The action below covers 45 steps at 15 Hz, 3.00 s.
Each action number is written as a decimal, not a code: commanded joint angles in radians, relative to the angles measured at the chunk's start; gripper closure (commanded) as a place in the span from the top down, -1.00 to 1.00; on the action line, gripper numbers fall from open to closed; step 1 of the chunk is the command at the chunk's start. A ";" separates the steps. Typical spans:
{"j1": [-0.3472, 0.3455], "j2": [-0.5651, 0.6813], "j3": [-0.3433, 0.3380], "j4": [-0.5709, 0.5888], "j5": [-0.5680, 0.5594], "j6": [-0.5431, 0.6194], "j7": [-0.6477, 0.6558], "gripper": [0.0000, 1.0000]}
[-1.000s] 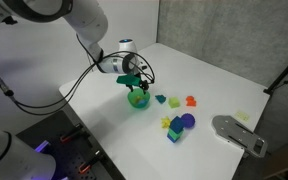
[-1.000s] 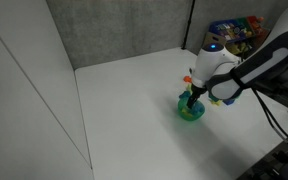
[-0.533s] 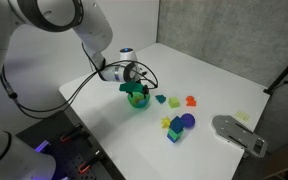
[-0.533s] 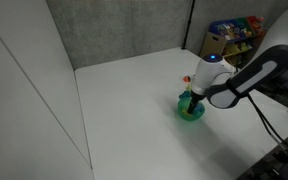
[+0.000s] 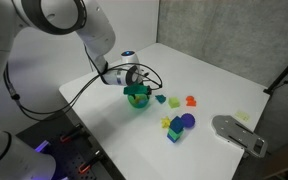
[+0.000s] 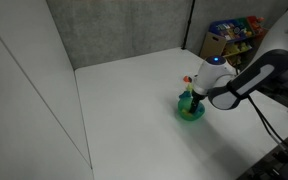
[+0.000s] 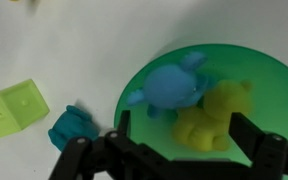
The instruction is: Move the yellow toy from the bowl to the stack of blocks
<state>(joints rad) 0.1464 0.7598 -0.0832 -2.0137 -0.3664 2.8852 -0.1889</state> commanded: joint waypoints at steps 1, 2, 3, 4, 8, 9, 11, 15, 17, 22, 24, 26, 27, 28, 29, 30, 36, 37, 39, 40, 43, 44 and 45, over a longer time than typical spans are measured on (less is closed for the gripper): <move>-0.027 0.016 0.004 0.012 -0.012 0.029 -0.041 1.00; -0.032 0.018 0.005 0.009 -0.009 0.032 -0.043 1.00; -0.037 0.018 0.007 0.005 -0.007 0.035 -0.045 1.00; -0.040 0.020 0.007 0.004 -0.007 0.037 -0.046 1.00; -0.050 0.023 0.008 -0.006 -0.008 0.045 -0.053 1.00; -0.051 0.023 0.007 -0.009 -0.008 0.046 -0.054 1.00; -0.047 0.021 0.002 -0.015 -0.011 0.046 -0.054 1.00; -0.029 0.016 -0.018 -0.019 -0.013 0.031 -0.037 0.12; -0.023 0.012 -0.025 -0.020 -0.014 0.028 -0.032 -0.20; -0.016 -0.024 -0.025 -0.029 0.000 0.001 -0.017 -0.94; -0.011 -0.042 -0.023 -0.038 0.002 -0.004 -0.011 -1.00; -0.003 -0.056 -0.023 -0.044 0.001 -0.005 -0.007 -0.97; 0.006 -0.060 -0.028 -0.046 -0.002 -0.001 0.000 -0.89; 0.008 -0.063 -0.025 -0.048 -0.002 -0.005 -0.001 -0.46; 0.013 -0.063 -0.025 -0.049 -0.001 -0.002 0.004 -0.37; 0.018 -0.060 -0.024 -0.048 0.001 0.004 0.011 -0.20; 0.030 -0.019 -0.006 -0.023 0.037 0.012 0.076 0.72; 0.024 -0.010 0.004 -0.017 0.046 0.012 0.073 0.89; 0.013 0.007 0.020 -0.008 0.066 0.010 0.068 1.00; 0.007 0.019 0.028 -0.001 0.076 0.013 0.063 1.00; -0.031 0.046 0.069 0.017 0.099 0.018 0.030 1.00; -0.044 0.054 0.083 0.023 0.103 0.018 0.022 1.00; -0.049 0.063 0.086 0.030 0.105 0.016 0.022 1.00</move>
<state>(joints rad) 0.1386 0.7907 -0.0334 -2.0217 -0.2847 2.9047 -0.1335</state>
